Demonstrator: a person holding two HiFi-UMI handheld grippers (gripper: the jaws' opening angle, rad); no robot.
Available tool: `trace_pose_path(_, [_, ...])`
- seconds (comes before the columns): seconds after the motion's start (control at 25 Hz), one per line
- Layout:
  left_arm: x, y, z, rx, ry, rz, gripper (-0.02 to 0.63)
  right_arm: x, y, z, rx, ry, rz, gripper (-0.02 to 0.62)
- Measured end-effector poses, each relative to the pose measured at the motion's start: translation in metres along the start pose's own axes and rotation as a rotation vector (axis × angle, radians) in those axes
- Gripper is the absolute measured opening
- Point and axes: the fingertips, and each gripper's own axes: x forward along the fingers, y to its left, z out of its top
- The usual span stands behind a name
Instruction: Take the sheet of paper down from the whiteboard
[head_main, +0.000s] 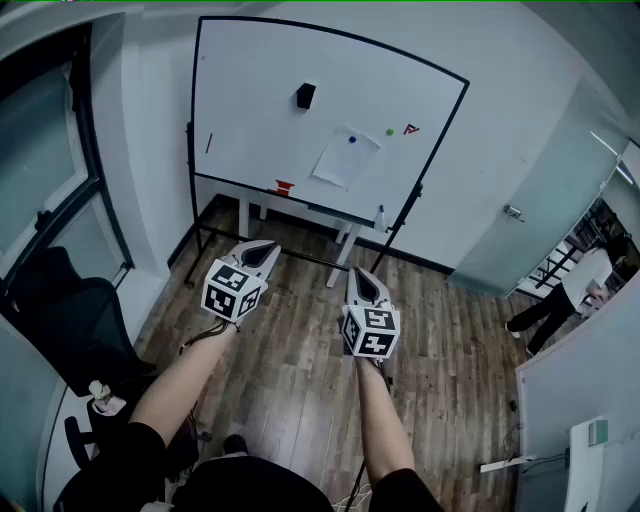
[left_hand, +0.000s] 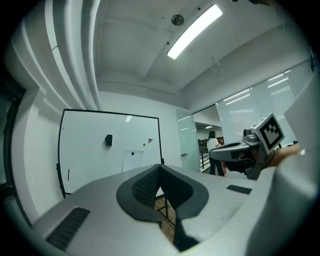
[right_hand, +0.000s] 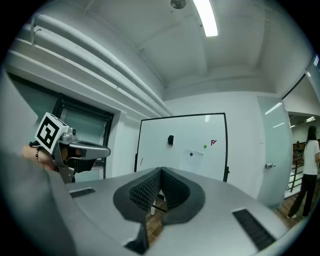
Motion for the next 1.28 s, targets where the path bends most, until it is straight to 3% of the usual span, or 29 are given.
trace_pose_path(0.56, [0.055, 0.065, -0.035, -0.025, 0.033, -0.025, 0.02, 0.075, -0.016, -0.016, -0.008, -0.008, -0.062, 0.025])
trace_pose_path(0.88, [0.148, 0.099, -0.039, -0.021, 0.037, 0.002, 0.021, 0.168, -0.073, -0.018, -0.008, -0.021, -0.023, 0.025])
trace_pose_path(1.28, [0.284, 0.133, -0.005, 0.016, 0.034, 0.049, 0.021, 0.275, -0.165, -0.012, 0.003, -0.021, 0.042, 0.025])
